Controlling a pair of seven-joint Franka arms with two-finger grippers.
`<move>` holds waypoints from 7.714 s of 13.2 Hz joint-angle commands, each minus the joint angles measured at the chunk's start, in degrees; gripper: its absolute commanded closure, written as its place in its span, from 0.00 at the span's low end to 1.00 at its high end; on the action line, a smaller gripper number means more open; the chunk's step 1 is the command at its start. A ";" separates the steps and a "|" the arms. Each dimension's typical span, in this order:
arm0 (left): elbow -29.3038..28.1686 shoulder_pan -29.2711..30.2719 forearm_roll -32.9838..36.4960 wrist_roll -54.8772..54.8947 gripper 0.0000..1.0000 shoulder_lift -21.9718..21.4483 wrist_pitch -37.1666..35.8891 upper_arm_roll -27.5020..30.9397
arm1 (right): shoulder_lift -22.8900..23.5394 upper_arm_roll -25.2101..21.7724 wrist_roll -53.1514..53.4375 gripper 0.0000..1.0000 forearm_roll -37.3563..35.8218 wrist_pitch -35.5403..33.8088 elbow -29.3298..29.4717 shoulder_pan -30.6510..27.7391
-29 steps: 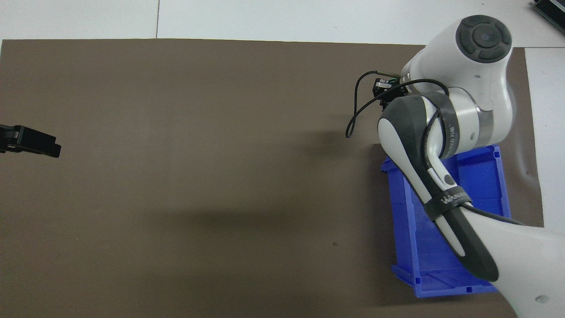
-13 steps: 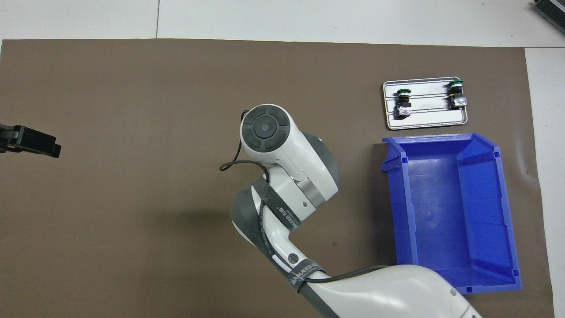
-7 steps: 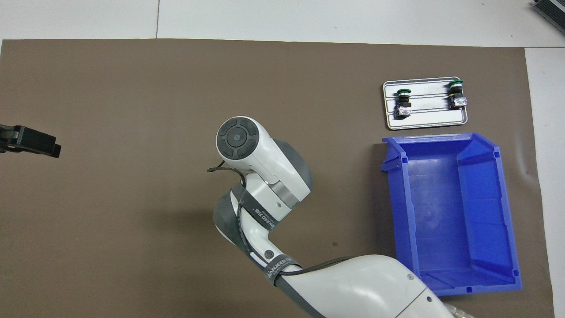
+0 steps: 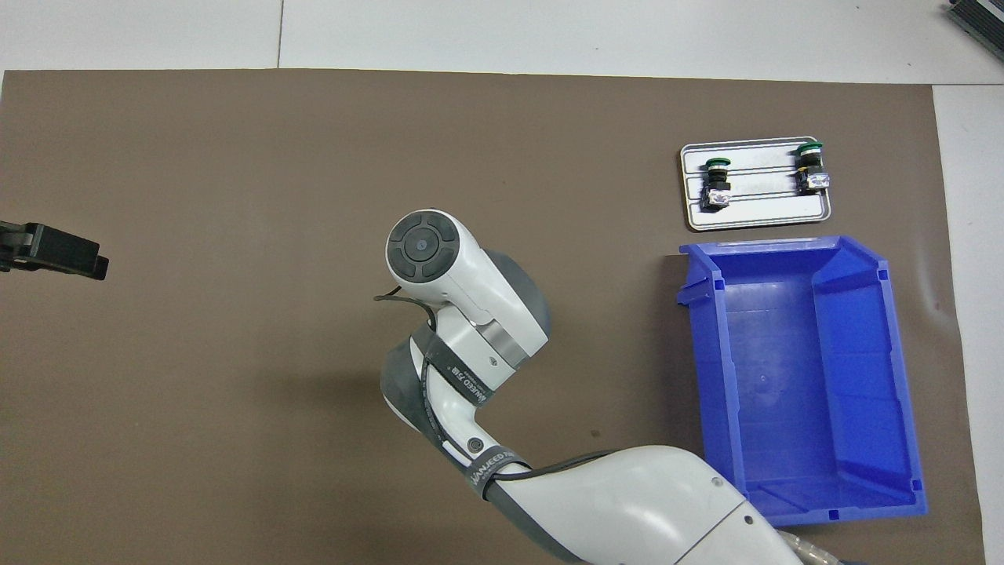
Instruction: Place and press button with both arms
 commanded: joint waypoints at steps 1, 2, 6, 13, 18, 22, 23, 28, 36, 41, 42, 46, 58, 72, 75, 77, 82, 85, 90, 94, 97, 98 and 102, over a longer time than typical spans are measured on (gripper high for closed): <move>-2.02 0.12 -0.60 0.39 0.00 -1.61 0.91 0.25 | -0.40 0.24 1.75 0.92 0.87 2.08 -2.20 -0.58; -2.02 0.12 -0.60 0.39 0.00 -1.61 0.91 0.25 | -0.75 0.24 1.93 0.89 0.95 2.34 -3.59 -0.67; -2.02 0.12 -0.60 0.39 0.00 -1.61 0.91 0.25 | -1.02 0.15 2.02 0.21 1.13 1.82 -3.26 -0.93; -2.02 -0.76 -0.51 2.75 0.00 -1.61 2.49 -0.01 | -0.84 -1.34 -7.09 0.09 3.32 -15.11 11.22 -5.93; -6.48 -6.90 -0.51 18.29 0.05 -3.19 8.00 -0.89 | -10.59 -1.52 -27.74 0.09 9.57 -29.44 12.83 -15.86; -11.94 -13.23 -0.60 26.72 0.03 -3.73 18.22 -0.98 | -18.58 -2.40 -53.47 0.09 9.92 -35.79 9.94 -24.64; -12.56 -14.37 -0.60 30.76 0.03 -3.37 19.79 -0.98 | -20.69 -2.48 -59.44 0.09 9.92 -36.41 8.45 -26.32; -15.11 -22.37 -1.57 34.67 0.03 3.46 28.49 -1.07 | -29.92 -4.33 -91.44 0.11 9.22 -35.63 -1.21 -32.21; -15.02 -29.68 -5.87 33.80 0.05 12.79 40.27 -1.07 | -35.03 -5.73 -121.44 0.15 8.87 -22.56 -12.29 -35.91; -14.85 -32.57 -6.40 31.95 0.09 17.36 44.59 -1.07 | -34.51 -6.00 -132.77 0.14 3.60 -14.90 -11.87 -36.00; -14.41 -33.62 -6.40 31.69 0.09 19.11 45.99 -0.98 | -34.33 -6.35 -135.50 0.14 3.33 -14.62 -11.52 -36.00; -15.02 -35.83 -6.14 31.07 0.09 22.46 48.36 -0.89 | -34.33 -6.70 -133.53 0.13 4.30 -20.22 -10.81 -35.83; -19.94 -37.50 -5.96 30.10 0.26 25.63 56.81 -0.71 | -34.95 -6.79 -130.52 0.04 3.51 -27.98 -10.65 -36.27; -18.10 -33.22 -5.61 29.21 1.00 18.44 50.59 1.05 | -38.02 -4.24 -119.35 0.02 4.65 -28.77 -6.41 -34.24; -19.06 -27.68 -6.31 36.40 1.00 14.22 44.26 0.78 | -39.95 -4.24 -119.62 0.02 4.65 -22.11 -11.50 -34.33; -19.77 -23.55 -8.32 42.20 1.00 12.28 40.83 0.69 | -40.31 -4.24 -120.06 0.02 4.65 -21.30 -12.13 -34.33; -24.95 -13.52 -20.98 57.77 1.00 8.15 37.91 1.04 | -40.22 -4.24 -119.62 0.01 4.56 -20.68 -11.96 -34.42; -29.33 -7.20 -28.15 68.11 1.00 6.57 38.79 1.04 | -40.31 -4.24 -119.80 0.01 4.56 -22.00 -11.96 -34.24; -39.88 -2.96 -48.02 87.20 1.00 2.96 47.29 1.04 | -40.31 -4.24 -119.71 0.01 4.56 -22.00 -11.96 -34.33; -46.56 -5.24 -72.44 104.15 1.00 2.96 52.15 0.69 | -40.31 -4.24 -119.71 0.01 4.56 -22.00 -11.96 -34.42; -49.73 -7.87 -89.32 116.81 1.00 2.96 51.80 0.60 | -40.31 -4.24 -119.71 0.01 4.56 -22.00 -11.96 -34.33; -50.87 -8.93 -94.94 122.16 1.00 3.22 51.19 0.60 | -40.31 -4.24 -119.71 0.01 4.56 -22.00 -11.96 -34.33; -53.95 -12.27 -117.82 142.48 1.00 6.11 43.47 0.60 | -40.31 -4.24 -119.71 0.01 4.56 -22.00 -11.96 -34.33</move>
